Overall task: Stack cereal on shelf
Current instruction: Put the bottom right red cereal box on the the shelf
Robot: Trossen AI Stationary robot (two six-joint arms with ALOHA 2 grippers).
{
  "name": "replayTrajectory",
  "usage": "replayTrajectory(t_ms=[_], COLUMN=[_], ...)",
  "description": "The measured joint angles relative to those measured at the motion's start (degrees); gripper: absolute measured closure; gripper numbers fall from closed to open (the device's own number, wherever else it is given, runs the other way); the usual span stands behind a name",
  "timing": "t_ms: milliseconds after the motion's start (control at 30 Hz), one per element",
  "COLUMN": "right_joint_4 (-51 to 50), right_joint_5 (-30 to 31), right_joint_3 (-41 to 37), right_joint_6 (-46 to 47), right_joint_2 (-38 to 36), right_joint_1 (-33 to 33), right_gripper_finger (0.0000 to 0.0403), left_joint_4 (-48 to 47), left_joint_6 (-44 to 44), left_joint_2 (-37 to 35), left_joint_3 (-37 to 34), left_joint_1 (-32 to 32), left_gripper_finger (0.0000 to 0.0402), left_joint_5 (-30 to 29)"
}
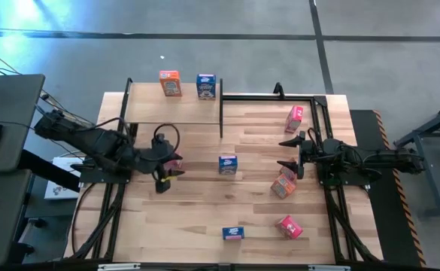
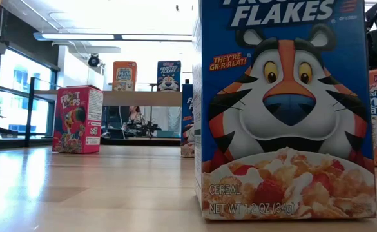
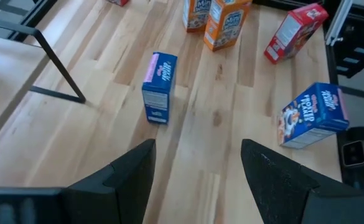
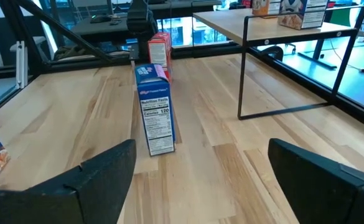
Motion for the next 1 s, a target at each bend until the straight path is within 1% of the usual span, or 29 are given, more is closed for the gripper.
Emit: replayTrajectory(t_ms=[200, 333, 467, 533, 600, 667, 833, 1000], right_joint_4=[-0.02, 0.00, 0.15, 1.67, 5.40, 9.87, 21.89, 32.23], right_joint_5=[-0.01, 0.07, 0.91, 1.18, 3.61, 7.45, 15.45, 18.19], right_joint_3=[0.00, 0.00, 0.00, 0.00, 0.00, -0.01, 0.00, 0.13], right_joint_6=[-0.02, -0.02, 0.15, 3.44, 10.53, 15.02, 15.70, 14.96], right_joint_2=[0.00, 0.00, 0.02, 0.04, 0.02, 0.02, 0.02, 0.00], right_joint_1=[-0.13, -0.13, -0.13, -0.13, -0.12, -0.13, -0.13, -0.13], right_gripper_finger=[0.0045, 0.0045, 0.0045, 0.0045, 0.0045, 0.0045, 0.0045, 0.0045], left_joint_4=[-0.76, -0.79, -0.78, -0.77, -0.77, -0.77, -0.75, -0.76], left_joint_6=[-5.13, -5.46, -5.41, -4.59, -4.06, -4.03, -2.52, -1.35], left_joint_2=[0.00, 0.00, 0.00, 0.00, 0.00, 0.00, 0.02, 0.02], left_joint_3=[0.00, 0.00, 0.00, 0.00, 0.00, 0.00, 0.00, 0.00], left_joint_1=[-3.60, -5.17, -5.28, -4.94, -4.51, -3.96, -2.72, -1.52], left_gripper_finger=[0.0174, 0.0174, 0.0174, 0.0174, 0.0174, 0.0174, 0.0174, 0.0174], left_joint_5=[-3.19, -5.37, -7.01, -7.19, -7.19, -7.21, -7.32, -7.29])
